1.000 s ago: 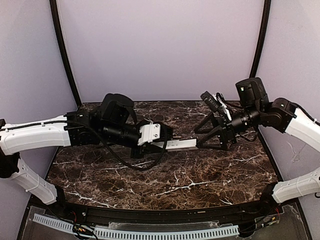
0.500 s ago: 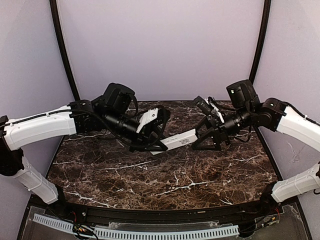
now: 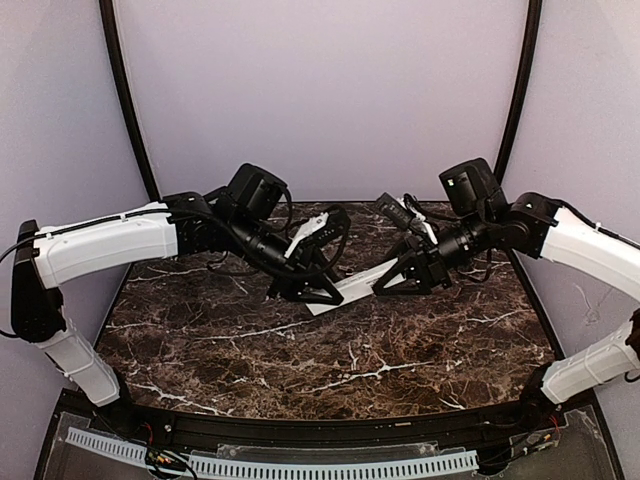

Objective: Load the batteries into the remote control
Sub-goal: Pass from the left arm to the right, then pass from the right arm to the left

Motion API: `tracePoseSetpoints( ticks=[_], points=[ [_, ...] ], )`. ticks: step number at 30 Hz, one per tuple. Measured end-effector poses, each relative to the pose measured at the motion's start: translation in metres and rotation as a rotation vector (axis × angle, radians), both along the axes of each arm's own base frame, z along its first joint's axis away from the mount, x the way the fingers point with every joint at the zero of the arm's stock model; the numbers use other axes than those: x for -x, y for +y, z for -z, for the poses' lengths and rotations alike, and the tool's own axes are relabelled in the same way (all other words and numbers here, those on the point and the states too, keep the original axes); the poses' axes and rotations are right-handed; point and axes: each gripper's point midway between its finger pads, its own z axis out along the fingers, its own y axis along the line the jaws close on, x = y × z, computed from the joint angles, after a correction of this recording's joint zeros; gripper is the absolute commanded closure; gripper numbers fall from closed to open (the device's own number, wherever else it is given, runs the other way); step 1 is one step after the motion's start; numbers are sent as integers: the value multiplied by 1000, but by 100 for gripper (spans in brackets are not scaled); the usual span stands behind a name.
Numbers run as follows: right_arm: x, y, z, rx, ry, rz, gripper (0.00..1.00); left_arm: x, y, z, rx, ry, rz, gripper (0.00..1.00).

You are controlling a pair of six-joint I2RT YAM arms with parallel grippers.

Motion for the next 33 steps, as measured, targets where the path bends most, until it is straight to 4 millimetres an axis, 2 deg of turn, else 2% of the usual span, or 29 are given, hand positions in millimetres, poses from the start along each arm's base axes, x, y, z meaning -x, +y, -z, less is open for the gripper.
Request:
tracePoseSetpoints(
  ticks=[5,8,12,13,16,18,19,21,27,30,33],
  points=[
    [-8,4,4,7,-22,13,80,2,3,4,-27,65,-11,99],
    [-13,6,7,13,-29,28,92,0,5,5,-42,102,-31,96],
    [-13,7,7,12,-21,31,99,-1,6,5,-42,110,-36,72],
    [-13,7,6,12,-16,35,100,-2,6,5,-43,111,-37,61],
    [-14,6,6,14,13,43,100,-5,4,4,-32,81,-47,45],
    [-16,6,7,17,51,56,100,-12,4,1,-12,26,-75,25],
    [-17,6,8,20,72,60,100,-15,5,0,-2,-4,-90,10],
    [-24,4,12,28,123,88,100,-21,12,-2,18,-73,-142,3],
    [-51,-4,21,46,252,205,100,-31,35,-15,71,-262,-270,1],
    [-57,-4,23,48,299,234,100,-37,32,-17,61,-375,-315,2],
    [-59,-1,26,54,346,238,100,-35,22,-9,19,-475,-330,6]
  ],
)
